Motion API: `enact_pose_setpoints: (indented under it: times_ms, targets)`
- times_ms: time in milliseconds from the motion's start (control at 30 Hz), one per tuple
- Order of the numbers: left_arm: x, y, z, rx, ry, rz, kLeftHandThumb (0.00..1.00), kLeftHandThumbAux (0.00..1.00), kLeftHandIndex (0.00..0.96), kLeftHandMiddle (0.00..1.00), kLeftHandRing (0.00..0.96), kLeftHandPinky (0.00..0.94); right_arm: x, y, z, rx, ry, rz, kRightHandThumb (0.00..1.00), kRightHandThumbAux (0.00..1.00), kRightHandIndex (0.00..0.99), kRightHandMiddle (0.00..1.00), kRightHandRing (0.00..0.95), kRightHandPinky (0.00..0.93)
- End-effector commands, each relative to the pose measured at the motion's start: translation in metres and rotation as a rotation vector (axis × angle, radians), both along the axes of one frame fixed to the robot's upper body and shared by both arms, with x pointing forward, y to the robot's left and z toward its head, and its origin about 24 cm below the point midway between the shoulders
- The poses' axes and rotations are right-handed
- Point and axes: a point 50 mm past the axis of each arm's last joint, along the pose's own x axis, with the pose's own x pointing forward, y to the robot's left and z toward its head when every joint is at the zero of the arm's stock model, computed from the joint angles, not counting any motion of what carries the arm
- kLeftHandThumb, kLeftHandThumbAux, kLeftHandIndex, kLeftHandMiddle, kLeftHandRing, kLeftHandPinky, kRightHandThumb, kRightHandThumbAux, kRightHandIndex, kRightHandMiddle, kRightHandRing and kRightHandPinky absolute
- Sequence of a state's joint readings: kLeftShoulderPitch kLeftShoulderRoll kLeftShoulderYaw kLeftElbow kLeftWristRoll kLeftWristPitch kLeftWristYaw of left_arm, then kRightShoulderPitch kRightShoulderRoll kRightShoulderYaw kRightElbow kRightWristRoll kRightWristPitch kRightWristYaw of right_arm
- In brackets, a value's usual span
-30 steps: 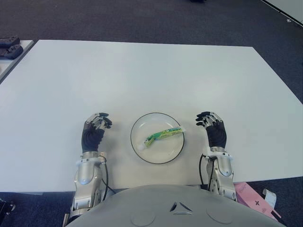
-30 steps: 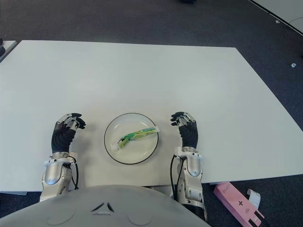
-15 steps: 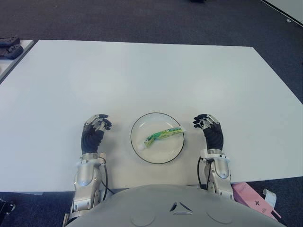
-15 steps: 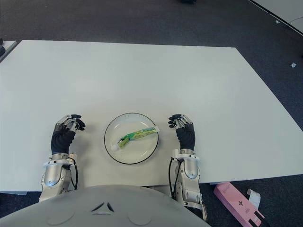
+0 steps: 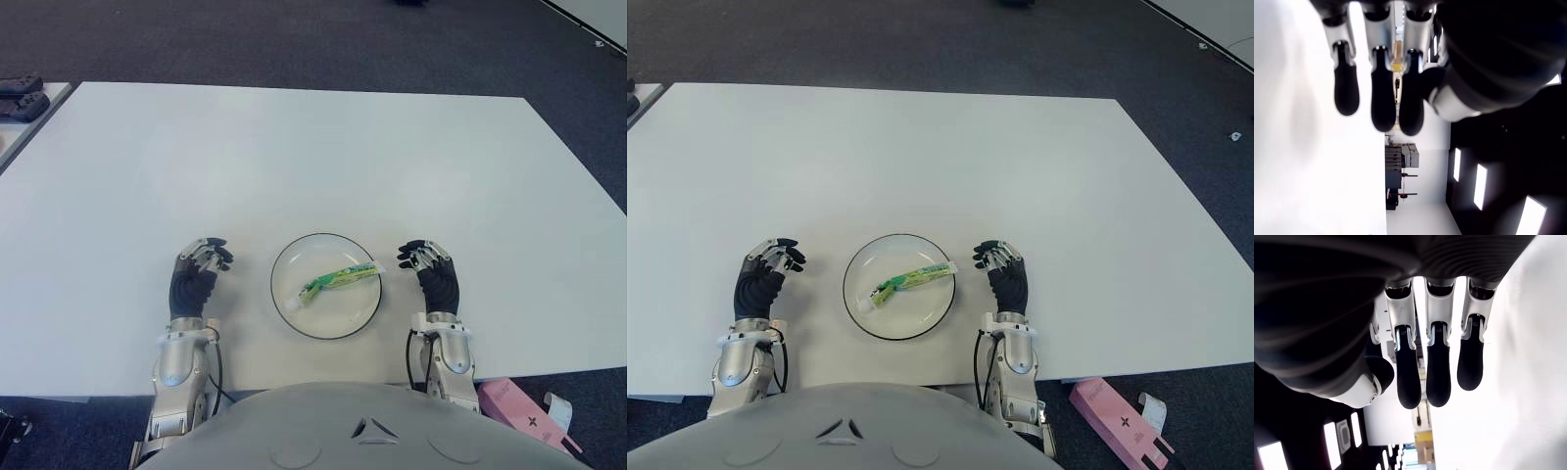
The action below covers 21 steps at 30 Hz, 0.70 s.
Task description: Put the toothpaste on the table into the plate.
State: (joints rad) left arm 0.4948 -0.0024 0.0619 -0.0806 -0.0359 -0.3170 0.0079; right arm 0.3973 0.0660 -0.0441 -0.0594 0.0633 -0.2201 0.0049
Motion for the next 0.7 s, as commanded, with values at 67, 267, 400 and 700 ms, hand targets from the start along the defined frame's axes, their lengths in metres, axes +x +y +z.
enact_pose_setpoints:
  times_ms: [67,267,400,700]
  targets:
    - [0.0006,0.0001,-0.0022,0.008,0.016,-0.035,0.698,0.720,0.432,0.566,0.548,0.536,-0.0030,0.0034,-0.0018,0.001,0.022,-0.011,0.706,0.724,0.430,0.499,0.493,0.500]
    - [0.0008,-0.0001,-0.0038,-0.005,0.030,-0.046,0.699,0.720,0.432,0.571,0.552,0.532,-0.0048,0.0044,-0.0014,0.007,0.032,-0.012,0.706,0.724,0.429,0.497,0.491,0.502]
    - [0.0006,-0.0006,-0.0040,-0.012,0.035,-0.045,0.700,0.720,0.432,0.573,0.552,0.531,-0.0050,0.0046,-0.0010,0.008,0.039,-0.007,0.706,0.724,0.429,0.496,0.488,0.501]
    - [-0.0002,-0.0019,-0.0044,-0.015,0.049,-0.046,0.702,0.720,0.432,0.572,0.553,0.535,-0.0058,0.0053,0.0003,-0.003,0.042,0.012,0.706,0.724,0.429,0.493,0.483,0.493]
